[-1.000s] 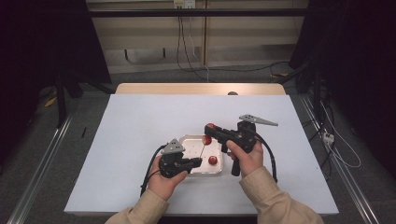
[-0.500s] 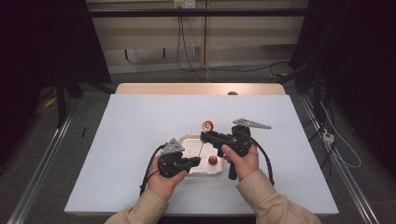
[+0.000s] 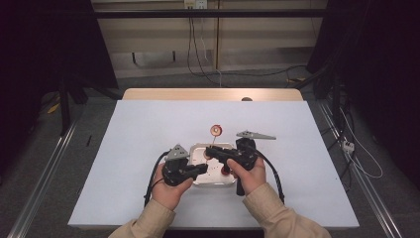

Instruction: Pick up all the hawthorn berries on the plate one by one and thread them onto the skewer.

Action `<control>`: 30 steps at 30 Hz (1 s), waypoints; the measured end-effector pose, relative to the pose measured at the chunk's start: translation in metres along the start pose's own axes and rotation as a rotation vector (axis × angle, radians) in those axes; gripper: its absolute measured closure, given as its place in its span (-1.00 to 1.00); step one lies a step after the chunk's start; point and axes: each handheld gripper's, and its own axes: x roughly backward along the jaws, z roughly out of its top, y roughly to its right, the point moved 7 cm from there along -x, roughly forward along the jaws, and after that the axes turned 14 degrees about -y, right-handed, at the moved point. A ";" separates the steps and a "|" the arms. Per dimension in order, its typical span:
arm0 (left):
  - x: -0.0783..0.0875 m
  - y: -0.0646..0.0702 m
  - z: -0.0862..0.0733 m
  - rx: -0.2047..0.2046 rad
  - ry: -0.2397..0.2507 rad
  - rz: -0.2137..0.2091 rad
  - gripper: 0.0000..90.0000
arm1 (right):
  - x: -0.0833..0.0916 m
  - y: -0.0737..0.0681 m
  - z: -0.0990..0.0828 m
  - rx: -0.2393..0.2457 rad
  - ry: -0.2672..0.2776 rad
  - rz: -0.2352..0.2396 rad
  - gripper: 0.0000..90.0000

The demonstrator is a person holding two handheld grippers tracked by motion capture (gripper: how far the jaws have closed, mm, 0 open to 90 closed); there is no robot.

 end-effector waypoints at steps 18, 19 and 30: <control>-0.007 0.008 -0.003 -0.024 -0.033 -0.006 0.99 | 0.030 0.013 0.028 -0.061 0.142 -0.043 0.06; -0.008 0.008 -0.003 -0.029 -0.036 -0.005 0.99 | 0.031 0.013 0.029 -0.062 0.146 -0.041 0.15; -0.007 0.009 -0.003 -0.023 -0.049 -0.009 1.00 | 0.030 0.014 0.027 -0.053 0.166 -0.061 0.63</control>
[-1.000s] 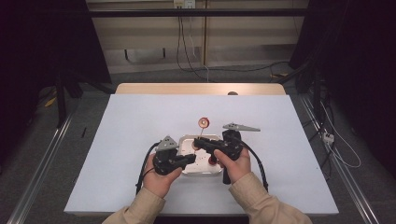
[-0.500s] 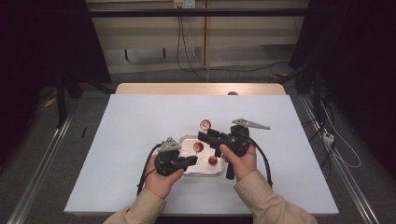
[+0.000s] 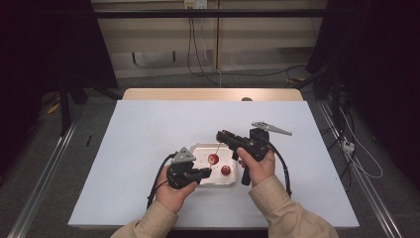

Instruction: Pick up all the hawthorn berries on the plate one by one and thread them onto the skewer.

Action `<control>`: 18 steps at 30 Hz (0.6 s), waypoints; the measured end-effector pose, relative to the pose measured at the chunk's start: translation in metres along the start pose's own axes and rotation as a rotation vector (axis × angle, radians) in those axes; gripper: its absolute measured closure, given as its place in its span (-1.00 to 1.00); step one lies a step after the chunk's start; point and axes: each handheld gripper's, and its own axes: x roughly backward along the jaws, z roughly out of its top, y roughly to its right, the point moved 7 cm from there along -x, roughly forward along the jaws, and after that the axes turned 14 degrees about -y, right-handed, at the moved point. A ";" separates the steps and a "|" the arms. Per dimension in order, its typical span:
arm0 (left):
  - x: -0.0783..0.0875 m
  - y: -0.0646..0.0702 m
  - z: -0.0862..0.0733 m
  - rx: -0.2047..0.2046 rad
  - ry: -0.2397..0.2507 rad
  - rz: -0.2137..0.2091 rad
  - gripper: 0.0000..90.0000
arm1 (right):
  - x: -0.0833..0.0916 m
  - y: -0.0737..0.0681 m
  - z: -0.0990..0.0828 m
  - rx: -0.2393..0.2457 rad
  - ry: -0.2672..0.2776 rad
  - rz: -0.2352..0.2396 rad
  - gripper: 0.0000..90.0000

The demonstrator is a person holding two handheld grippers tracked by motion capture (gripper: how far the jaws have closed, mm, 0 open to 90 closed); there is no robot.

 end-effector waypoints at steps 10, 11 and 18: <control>0.001 0.000 0.003 0.003 0.022 -0.019 1.00 | 0.000 -0.006 -0.005 0.064 -0.019 -0.001 0.63; 0.005 0.001 0.008 0.002 0.075 -0.041 1.00 | -0.001 -0.007 -0.007 0.053 -0.023 0.011 0.63; 0.010 -0.008 0.006 0.021 0.054 -0.016 1.00 | -0.022 -0.014 -0.026 0.050 -0.121 0.051 0.60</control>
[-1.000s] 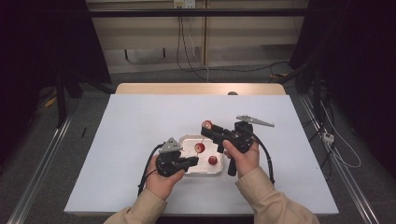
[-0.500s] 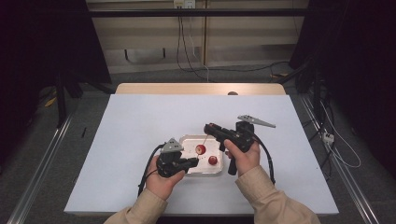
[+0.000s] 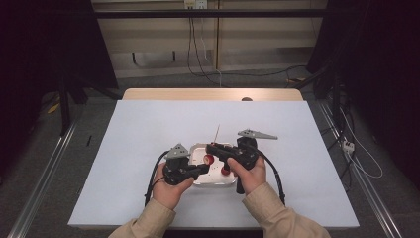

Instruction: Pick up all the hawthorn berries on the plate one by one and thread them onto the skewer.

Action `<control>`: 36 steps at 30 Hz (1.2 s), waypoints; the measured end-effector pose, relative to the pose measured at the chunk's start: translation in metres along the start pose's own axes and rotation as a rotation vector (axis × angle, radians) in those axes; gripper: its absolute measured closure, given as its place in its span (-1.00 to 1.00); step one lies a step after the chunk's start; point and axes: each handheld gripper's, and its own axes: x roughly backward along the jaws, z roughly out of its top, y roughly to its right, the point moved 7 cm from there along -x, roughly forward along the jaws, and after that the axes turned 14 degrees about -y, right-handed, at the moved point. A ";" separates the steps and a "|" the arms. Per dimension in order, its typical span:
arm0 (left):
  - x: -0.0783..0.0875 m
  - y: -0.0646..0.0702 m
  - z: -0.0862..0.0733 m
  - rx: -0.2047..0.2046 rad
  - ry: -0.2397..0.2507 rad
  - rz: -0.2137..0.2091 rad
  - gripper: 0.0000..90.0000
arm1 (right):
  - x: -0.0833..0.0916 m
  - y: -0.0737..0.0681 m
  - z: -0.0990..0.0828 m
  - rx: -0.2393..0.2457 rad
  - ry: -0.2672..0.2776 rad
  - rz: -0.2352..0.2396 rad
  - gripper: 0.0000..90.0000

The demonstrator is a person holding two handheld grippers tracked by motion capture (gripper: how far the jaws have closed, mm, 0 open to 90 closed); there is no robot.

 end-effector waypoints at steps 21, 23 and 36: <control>-0.002 -0.014 -0.009 0.023 -0.036 0.051 0.99 | 0.015 0.046 -0.029 0.117 -0.081 -0.151 -0.37; -0.002 -0.014 -0.009 0.022 -0.040 0.051 0.98 | 0.014 0.048 -0.032 0.127 -0.101 -0.159 -0.42; -0.002 -0.015 -0.010 0.024 -0.037 0.055 0.98 | 0.013 0.063 -0.047 0.184 -0.181 -0.232 -0.21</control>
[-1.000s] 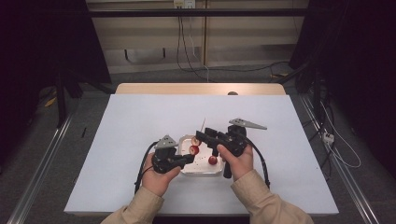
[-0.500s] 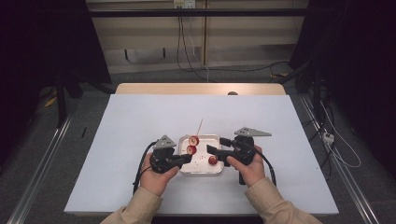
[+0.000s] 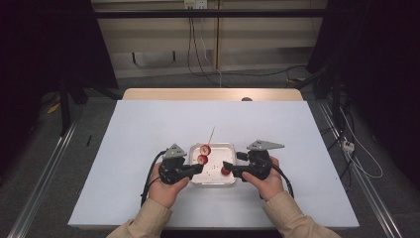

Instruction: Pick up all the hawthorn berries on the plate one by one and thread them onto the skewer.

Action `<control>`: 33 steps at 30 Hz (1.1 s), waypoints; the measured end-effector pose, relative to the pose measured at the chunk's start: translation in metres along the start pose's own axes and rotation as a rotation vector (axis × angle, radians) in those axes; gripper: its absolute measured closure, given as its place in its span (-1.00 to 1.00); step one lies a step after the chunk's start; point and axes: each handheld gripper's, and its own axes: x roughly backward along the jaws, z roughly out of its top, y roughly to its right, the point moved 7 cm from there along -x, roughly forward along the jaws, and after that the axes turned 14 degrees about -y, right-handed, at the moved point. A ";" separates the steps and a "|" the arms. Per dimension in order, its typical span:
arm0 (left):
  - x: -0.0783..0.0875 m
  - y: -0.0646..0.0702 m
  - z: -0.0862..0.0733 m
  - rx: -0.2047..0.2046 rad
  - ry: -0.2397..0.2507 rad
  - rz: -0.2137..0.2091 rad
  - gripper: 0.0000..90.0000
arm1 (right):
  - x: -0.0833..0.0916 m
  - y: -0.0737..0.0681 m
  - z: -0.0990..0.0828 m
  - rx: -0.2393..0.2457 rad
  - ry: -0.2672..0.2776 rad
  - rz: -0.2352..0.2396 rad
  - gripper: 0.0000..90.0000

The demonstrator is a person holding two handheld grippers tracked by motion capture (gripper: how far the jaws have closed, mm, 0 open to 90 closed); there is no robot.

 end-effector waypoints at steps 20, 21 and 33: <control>-0.002 0.000 -0.001 -0.007 -0.021 -0.007 0.98 | -0.019 -0.003 -0.011 0.056 -0.082 -0.018 0.44; -0.002 0.000 -0.002 -0.005 -0.021 -0.009 0.98 | -0.020 -0.003 -0.012 0.055 -0.090 -0.018 0.44; -0.002 0.001 -0.002 -0.008 -0.024 -0.010 0.98 | -0.027 -0.008 -0.019 -0.007 -0.114 0.059 0.43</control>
